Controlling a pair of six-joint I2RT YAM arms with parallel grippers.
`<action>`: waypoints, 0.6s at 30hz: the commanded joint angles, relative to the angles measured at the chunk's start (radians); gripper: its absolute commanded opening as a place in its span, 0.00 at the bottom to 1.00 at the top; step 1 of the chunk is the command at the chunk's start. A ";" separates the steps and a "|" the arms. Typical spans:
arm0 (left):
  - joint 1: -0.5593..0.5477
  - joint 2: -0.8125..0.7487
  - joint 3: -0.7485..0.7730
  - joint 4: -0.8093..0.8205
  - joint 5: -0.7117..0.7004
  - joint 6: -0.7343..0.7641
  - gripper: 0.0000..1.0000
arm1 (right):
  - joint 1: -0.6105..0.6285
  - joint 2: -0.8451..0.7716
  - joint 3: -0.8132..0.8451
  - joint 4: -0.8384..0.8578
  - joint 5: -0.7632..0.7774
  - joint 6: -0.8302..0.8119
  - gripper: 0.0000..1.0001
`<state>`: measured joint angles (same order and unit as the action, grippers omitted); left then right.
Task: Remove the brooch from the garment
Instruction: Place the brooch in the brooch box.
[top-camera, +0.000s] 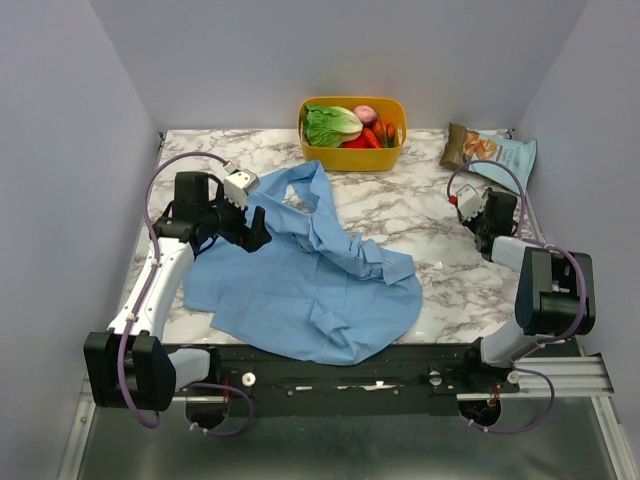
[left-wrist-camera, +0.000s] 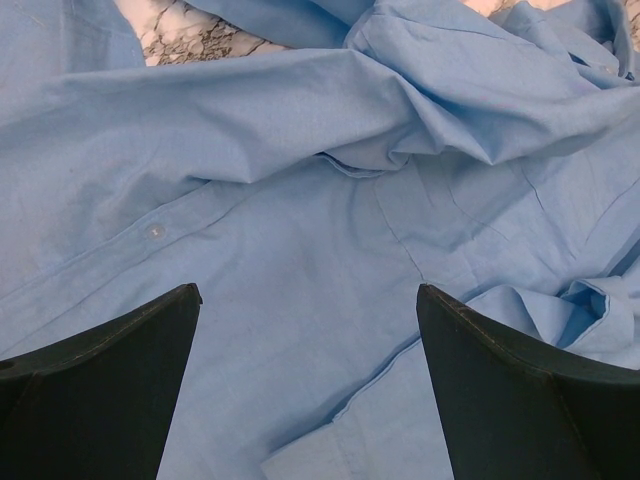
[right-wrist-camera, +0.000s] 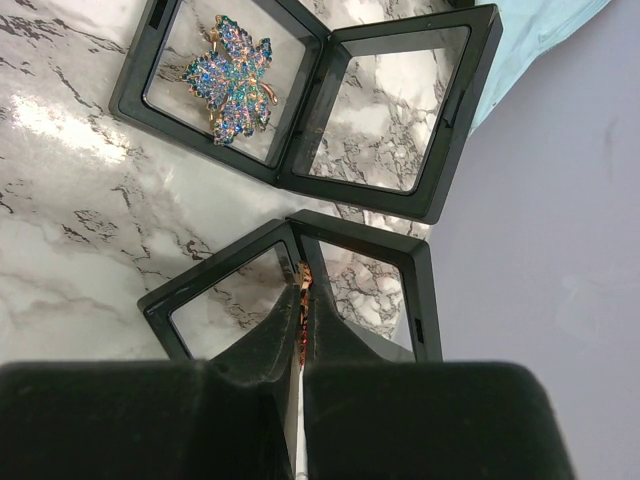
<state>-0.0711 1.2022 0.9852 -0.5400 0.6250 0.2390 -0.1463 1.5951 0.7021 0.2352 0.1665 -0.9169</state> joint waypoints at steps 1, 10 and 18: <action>0.011 -0.020 -0.008 0.012 0.030 -0.003 0.99 | -0.009 0.016 0.027 0.007 -0.005 0.003 0.14; 0.013 -0.021 -0.010 0.014 0.033 -0.001 0.99 | -0.009 0.023 0.036 -0.022 -0.007 0.015 0.18; 0.016 -0.027 -0.014 0.014 0.038 0.000 0.99 | -0.009 0.009 0.037 -0.051 -0.031 0.023 0.20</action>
<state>-0.0647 1.2022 0.9848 -0.5396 0.6312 0.2390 -0.1463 1.6051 0.7155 0.2218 0.1642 -0.9123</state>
